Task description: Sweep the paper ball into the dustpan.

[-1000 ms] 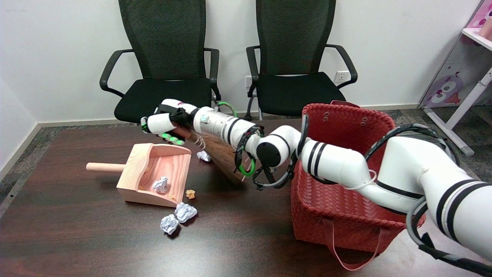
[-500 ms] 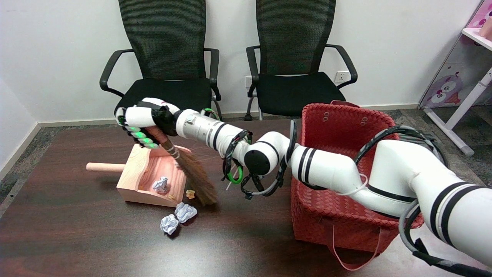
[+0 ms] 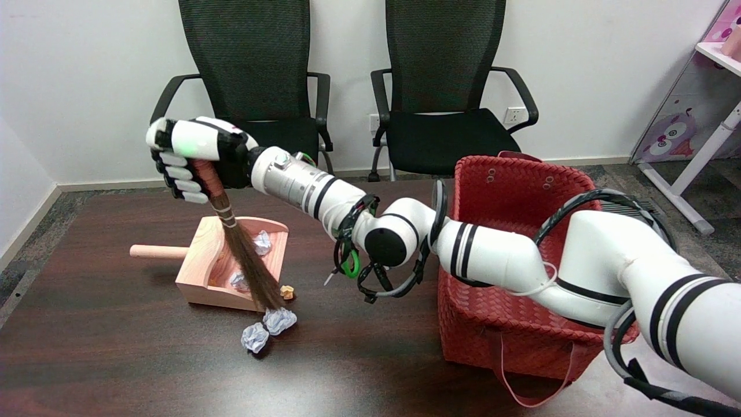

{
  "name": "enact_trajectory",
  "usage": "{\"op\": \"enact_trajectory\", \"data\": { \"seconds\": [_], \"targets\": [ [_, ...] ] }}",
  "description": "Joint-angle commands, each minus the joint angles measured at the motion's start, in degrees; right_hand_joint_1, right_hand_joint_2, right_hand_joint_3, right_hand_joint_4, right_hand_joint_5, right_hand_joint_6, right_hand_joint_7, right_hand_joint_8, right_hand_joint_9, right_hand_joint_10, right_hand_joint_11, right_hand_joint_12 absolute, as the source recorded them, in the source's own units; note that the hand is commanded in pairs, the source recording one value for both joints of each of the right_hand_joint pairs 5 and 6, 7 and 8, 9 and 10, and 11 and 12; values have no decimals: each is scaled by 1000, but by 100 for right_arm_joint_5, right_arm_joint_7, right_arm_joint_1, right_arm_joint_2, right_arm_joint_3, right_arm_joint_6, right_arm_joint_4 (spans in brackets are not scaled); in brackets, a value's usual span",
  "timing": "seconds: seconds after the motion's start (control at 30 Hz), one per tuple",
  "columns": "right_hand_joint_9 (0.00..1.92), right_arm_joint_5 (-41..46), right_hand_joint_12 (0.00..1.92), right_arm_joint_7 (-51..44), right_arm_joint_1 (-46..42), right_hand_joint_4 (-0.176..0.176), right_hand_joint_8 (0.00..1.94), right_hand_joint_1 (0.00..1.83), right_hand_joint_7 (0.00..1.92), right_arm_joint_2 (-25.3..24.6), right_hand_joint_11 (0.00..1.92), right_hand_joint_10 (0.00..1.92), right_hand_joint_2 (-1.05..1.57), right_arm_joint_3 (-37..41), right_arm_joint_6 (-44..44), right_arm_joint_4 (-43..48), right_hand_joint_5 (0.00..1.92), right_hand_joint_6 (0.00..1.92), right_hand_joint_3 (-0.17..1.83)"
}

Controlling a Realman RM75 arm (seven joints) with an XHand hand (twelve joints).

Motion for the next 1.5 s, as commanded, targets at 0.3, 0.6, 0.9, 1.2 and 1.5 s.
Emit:
{"op": "enact_trajectory", "data": {
  "seconds": [0.3, 0.6, 0.9, 1.2, 1.5],
  "targets": [
    [1920, -78, 1920, -2521, -1464, -8, 1920, 814, 1920, 1055, 1920, 1920, 1219, 1780, -1088, -2257, 1920, 1920, 1587],
    [1920, 218, 1920, -4318, -2913, 14, 1920, 776, 1920, 1068, 1920, 1920, 1422, 2593, -1847, -2951, 1920, 1920, 1833],
    [1920, 2085, 1920, -4323, -4359, 18, 1920, 748, 1920, 1006, 1920, 1920, 1409, 2952, -2282, -3941, 1920, 1920, 1833],
    [1920, 1356, 1920, -4332, -5345, 7, 1920, 709, 1920, 654, 1920, 1920, 1321, 3203, -3255, -4035, 1920, 1920, 1833],
    [1920, 77, 1920, -4341, -5100, 39, 1920, 654, 1920, -522, 1920, 1920, 1515, 3234, -3394, -2273, 1920, 1920, 1833]
  ]
}}
